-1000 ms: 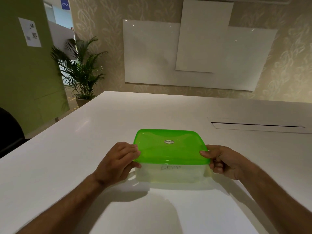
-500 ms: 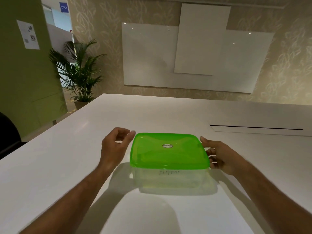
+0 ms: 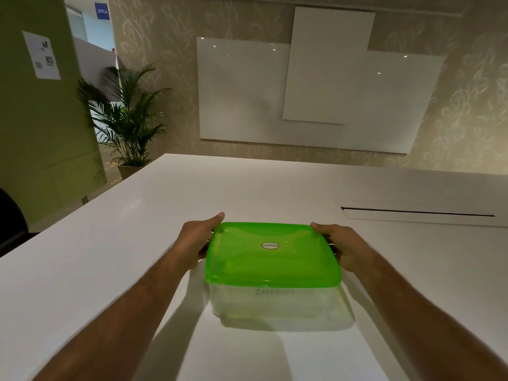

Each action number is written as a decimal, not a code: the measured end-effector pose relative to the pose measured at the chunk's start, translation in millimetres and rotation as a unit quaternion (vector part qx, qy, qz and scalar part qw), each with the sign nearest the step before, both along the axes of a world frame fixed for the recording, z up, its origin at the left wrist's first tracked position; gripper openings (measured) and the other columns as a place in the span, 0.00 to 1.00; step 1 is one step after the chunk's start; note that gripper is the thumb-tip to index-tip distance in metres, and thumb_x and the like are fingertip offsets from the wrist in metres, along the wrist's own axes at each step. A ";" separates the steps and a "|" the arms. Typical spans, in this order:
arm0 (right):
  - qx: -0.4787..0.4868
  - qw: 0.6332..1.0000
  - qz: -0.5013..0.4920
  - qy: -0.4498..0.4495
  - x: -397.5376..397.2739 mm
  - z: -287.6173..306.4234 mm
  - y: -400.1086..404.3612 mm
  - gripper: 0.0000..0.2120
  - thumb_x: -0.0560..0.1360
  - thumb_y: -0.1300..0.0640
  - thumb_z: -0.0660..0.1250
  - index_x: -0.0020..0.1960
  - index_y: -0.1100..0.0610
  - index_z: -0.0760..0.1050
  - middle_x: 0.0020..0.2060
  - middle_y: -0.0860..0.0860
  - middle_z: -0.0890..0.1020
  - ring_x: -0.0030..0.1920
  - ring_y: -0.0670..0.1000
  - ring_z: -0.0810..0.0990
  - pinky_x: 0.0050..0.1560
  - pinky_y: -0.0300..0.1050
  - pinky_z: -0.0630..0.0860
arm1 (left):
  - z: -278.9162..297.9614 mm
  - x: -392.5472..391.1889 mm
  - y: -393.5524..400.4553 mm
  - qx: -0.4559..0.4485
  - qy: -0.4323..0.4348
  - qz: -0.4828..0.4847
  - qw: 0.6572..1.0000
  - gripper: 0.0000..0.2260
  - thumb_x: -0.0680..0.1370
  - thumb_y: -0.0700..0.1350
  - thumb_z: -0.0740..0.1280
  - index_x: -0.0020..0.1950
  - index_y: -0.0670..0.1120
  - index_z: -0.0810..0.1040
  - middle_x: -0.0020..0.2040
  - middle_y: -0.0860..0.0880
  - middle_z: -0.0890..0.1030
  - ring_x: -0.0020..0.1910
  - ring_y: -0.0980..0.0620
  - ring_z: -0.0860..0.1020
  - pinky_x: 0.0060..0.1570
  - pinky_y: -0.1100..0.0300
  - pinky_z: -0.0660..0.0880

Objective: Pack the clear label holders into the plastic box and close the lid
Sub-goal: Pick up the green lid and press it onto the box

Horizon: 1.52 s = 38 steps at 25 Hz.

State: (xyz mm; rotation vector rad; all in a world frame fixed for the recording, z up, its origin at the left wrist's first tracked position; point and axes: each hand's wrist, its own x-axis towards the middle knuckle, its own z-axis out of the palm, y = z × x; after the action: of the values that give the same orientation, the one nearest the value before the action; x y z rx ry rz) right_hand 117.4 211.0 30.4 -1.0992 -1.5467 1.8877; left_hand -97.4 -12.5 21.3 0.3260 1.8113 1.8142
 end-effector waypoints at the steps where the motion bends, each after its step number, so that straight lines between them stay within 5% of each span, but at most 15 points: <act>1: -0.002 1.000 -0.004 0.000 -2.1 -0.4 1.3 0.19 0.68 0.55 0.76 0.54 0.66 0.80 0.47 0.60 0.84 0.44 0.58 0.81 0.55 0.55 0.79 | -2.3 -1.5 0.9 0.003 -0.004 -0.001 1.000 0.22 0.73 0.55 0.75 0.53 0.36 0.81 0.32 0.44 0.76 0.25 0.48 0.72 0.27 0.62 0.71; 10: 0.008 0.999 -0.040 -0.003 -7.2 1.5 -0.6 0.18 0.69 0.60 0.75 0.54 0.70 0.78 0.52 0.66 0.83 0.45 0.61 0.82 0.56 0.63 0.78 | -2.4 -11.9 3.9 -0.065 -0.012 -0.115 0.991 0.30 0.66 0.63 0.76 0.56 0.40 0.84 0.46 0.41 0.82 0.44 0.42 0.79 0.50 0.49 0.76; 19: 0.004 0.998 -0.066 0.018 -8.5 0.9 -2.6 0.16 0.70 0.63 0.74 0.52 0.72 0.78 0.47 0.66 0.82 0.43 0.60 0.81 0.52 0.60 0.79 | -3.9 -17.2 12.9 -0.049 -0.035 -0.127 0.990 0.32 0.56 0.61 0.77 0.54 0.46 0.80 0.51 0.43 0.75 0.47 0.41 0.72 0.47 0.47 0.68; 22: 0.074 0.993 -0.089 -0.009 -8.9 -3.2 -5.4 0.12 0.70 0.58 0.75 0.42 0.68 0.78 0.42 0.63 0.81 0.41 0.58 0.79 0.45 0.53 0.78 | -2.6 -13.2 10.7 -0.056 0.003 -0.106 0.993 0.29 0.57 0.63 0.76 0.51 0.47 0.79 0.46 0.43 0.76 0.43 0.43 0.72 0.40 0.51 0.69; 25: 0.155 0.979 -0.108 -0.077 -7.1 -3.6 -9.8 0.17 0.65 0.48 0.76 0.38 0.62 0.80 0.40 0.60 0.83 0.42 0.58 0.82 0.48 0.54 0.78 | 4.2 -10.1 4.0 -0.113 0.079 -0.081 0.987 0.25 0.62 0.66 0.76 0.40 0.46 0.75 0.34 0.44 0.73 0.32 0.47 0.71 0.35 0.57 0.66; 27: 0.263 0.948 -0.090 -0.154 -3.4 6.0 -14.6 0.22 0.69 0.42 0.72 0.41 0.63 0.80 0.40 0.59 0.84 0.44 0.59 0.82 0.49 0.51 0.76 | 13.9 -7.9 -1.1 -0.213 0.231 -0.040 0.949 0.29 0.66 0.72 0.70 0.36 0.45 0.69 0.32 0.49 0.73 0.32 0.48 0.72 0.35 0.57 0.68; 30: 0.409 0.894 -0.015 -0.182 1.0 24.5 -32.0 0.23 0.73 0.38 0.66 0.55 0.57 0.80 0.51 0.53 0.84 0.55 0.55 0.80 0.57 0.49 0.74 | 32.9 15.3 -5.0 -0.303 0.442 0.016 0.844 0.31 0.68 0.76 0.62 0.50 0.49 0.75 0.48 0.51 0.79 0.51 0.48 0.76 0.52 0.50 0.75; 34: 0.541 0.793 0.149 -0.238 -0.5 29.1 -68.8 0.32 0.77 0.39 0.60 0.75 0.55 0.61 0.74 0.53 0.66 0.74 0.54 0.64 0.71 0.48 0.62 | 38.3 56.9 -2.6 -0.293 0.533 -0.115 0.786 0.29 0.77 0.69 0.57 0.69 0.51 0.71 0.71 0.50 0.73 0.69 0.47 0.70 0.66 0.49 0.68; 38: 0.587 0.707 0.232 -0.319 -2.1 20.7 -82.9 0.37 0.78 0.35 0.50 0.79 0.54 0.46 0.79 0.54 0.51 0.79 0.54 0.48 0.76 0.54 0.47 | 30.0 74.2 -1.0 -0.372 0.519 -0.246 0.729 0.32 0.81 0.65 0.48 0.81 0.51 0.53 0.82 0.49 0.52 0.81 0.50 0.48 0.78 0.46 0.46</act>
State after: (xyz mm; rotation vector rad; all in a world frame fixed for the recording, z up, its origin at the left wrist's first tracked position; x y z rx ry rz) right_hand 115.3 128.1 51.1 -0.7147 -2.9273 0.2473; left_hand -23.2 -13.5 51.3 1.5198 2.5855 0.3346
